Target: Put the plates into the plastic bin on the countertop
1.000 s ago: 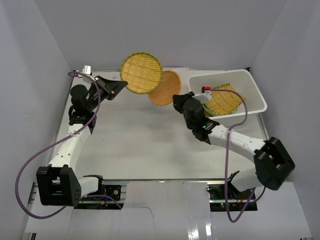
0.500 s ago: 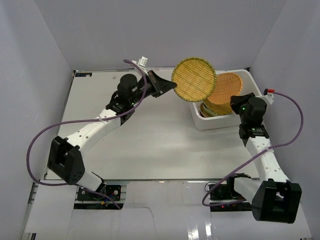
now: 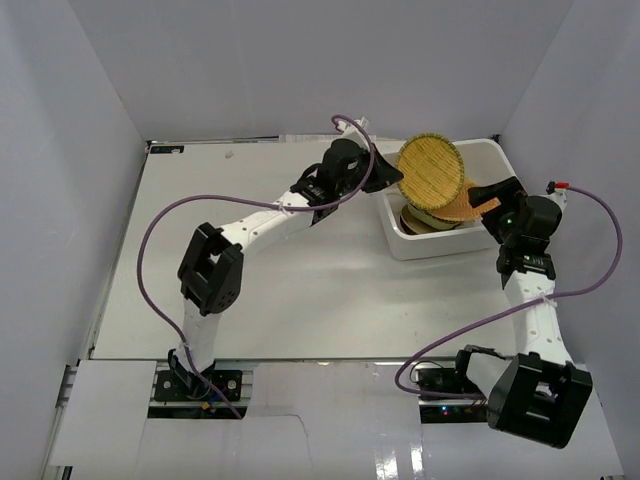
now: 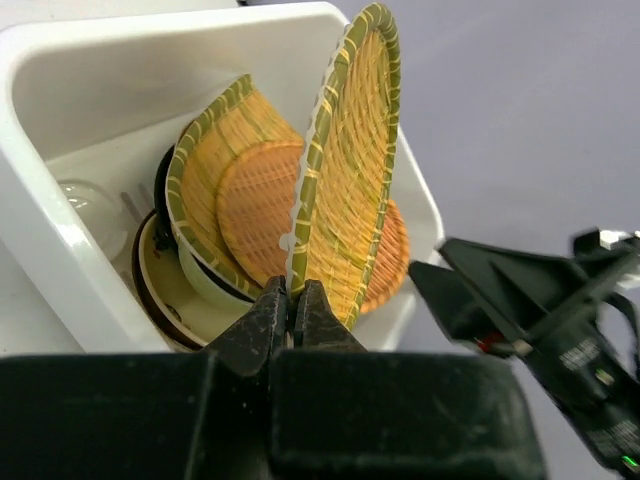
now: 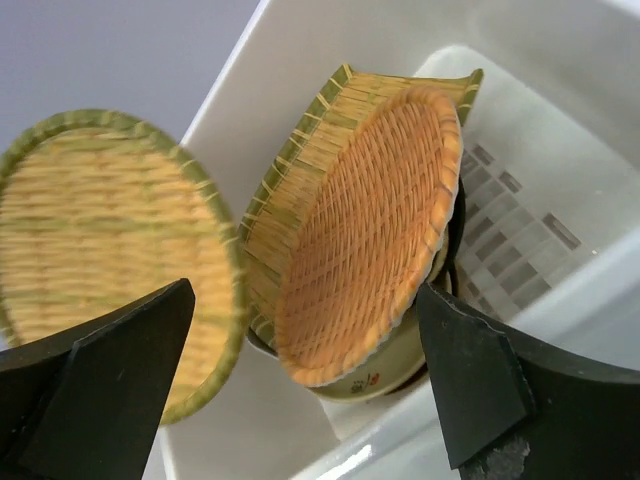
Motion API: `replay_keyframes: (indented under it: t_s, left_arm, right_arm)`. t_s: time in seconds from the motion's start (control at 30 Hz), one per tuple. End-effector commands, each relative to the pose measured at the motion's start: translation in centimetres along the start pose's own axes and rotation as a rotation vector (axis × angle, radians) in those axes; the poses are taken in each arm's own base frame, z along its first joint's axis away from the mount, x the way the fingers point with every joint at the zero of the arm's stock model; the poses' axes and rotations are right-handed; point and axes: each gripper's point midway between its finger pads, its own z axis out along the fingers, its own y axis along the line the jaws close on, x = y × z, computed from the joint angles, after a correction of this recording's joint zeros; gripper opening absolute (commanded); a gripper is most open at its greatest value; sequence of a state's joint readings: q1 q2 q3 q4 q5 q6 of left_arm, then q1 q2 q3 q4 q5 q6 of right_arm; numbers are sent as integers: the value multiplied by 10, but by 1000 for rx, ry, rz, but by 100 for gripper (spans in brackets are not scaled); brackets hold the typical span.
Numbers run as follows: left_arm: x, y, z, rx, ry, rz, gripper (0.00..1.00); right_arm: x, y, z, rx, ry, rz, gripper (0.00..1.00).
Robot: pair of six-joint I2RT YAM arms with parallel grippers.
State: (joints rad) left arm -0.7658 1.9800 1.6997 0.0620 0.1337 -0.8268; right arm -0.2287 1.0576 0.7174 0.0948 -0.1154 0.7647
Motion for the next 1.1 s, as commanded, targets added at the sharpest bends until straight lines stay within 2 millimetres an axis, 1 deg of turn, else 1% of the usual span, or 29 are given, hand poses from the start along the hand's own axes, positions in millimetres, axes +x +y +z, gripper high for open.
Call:
replay_keyframes:
  t_s: [0.0,0.07,0.1,0.13,0.17,0.2,0.23,0.27,0.3,0.37,0.4,0.43,0.5,0.53,0.57,0.6,0.63,0.67,0.7,0.73,0.8,0.83,0.87,0.9,0.93,0.97,1.0,1.03,1.07]
  left_arm:
    - [-4,-26,10,19,-24,36,0]
    - [3,-25,27,17,-13,38,0]
    - [14,-19,37,1,28,24,0]
    - [11,-26,36,18,29,16,0]
    - [23,-17,44,9,56,6,0]
    - [28,-18,48,17,67,0,0]
    - [28,-23,51,30,68,-9,0]
    - [38,-16,57,18,92,-17,0]
    - [42,-16,60,28,108,-23,0]
    - [44,-22,64,47,120,-40,0]
    - [51,-17,69,44,134,-47,0]
    - [54,-18,71,51,148,-51,16]
    - [50,-23,71,54,146,-55,40]
    - [46,-25,70,51,134,-48,65]
    - [41,-27,68,51,121,-26,76]
    - [28,-39,61,67,95,-11,98]
    - [19,-47,56,76,76,6,98]
    - [10,-53,51,85,53,48,98]
    - [-2,-65,44,104,30,74,98]
    - [-22,-87,29,139,-10,102,98]
    - [-43,-105,9,162,-63,187,98]
    - [-66,-129,-16,195,-114,216,98]
    - [-78,-138,-29,200,-151,244,98]
    - [-95,-155,-57,223,-198,303,98]
    - [-89,-146,-53,202,-185,332,98]
    - [-107,-167,-87,231,-234,367,98]
    - [-112,-171,-103,230,-250,394,98]
    - [-98,-153,-108,193,-218,435,98]
    - [-116,-173,-150,224,-284,456,98]
  right_arm:
    - [-40,31,-28,-47,-96,-33,98]
    - [-55,34,-44,-25,-148,-49,98]
    - [-64,42,-53,-29,-170,-68,97]
    - [-68,46,-57,-32,-178,-69,96]
    - [-68,50,-60,-45,-169,-89,96]
    - [-71,57,-64,-65,-168,-102,95]
    - [-68,59,-65,-74,-149,-111,95]
    - [-62,64,-66,-102,-115,-140,94]
    - [-61,69,-69,-125,-101,-154,93]
    - [-51,75,-71,-170,-49,-176,92]
    - [-48,78,-72,-190,-33,-184,92]
    - [-48,82,-73,-203,-23,-193,92]
    - [-41,83,-76,-217,16,-222,93]
    - [-44,88,-78,-226,16,-234,96]
    - [-41,88,-81,-224,35,-240,98]
    - [-44,92,-86,-233,24,-260,98]
    - [-46,94,-89,-240,18,-266,98]
    - [-45,97,-92,-248,21,-271,93]
    - [-47,100,-96,-257,17,-276,90]
    - [-49,104,-101,-267,6,-282,90]
    - [-53,115,-113,-296,-6,-293,90]
    - [-54,119,-118,-309,-8,-298,90]
    - [-58,125,-124,-324,-18,-305,90]
    - [-56,131,-131,-348,-12,-312,90]
    - [-58,133,-134,-352,-19,-318,90]
    - [-57,140,-140,-383,-12,-327,90]
    - [-55,144,-147,-406,-8,-337,90]
    - [-53,147,-151,-421,2,-343,90]
    - [-48,153,-158,-461,26,-348,90]
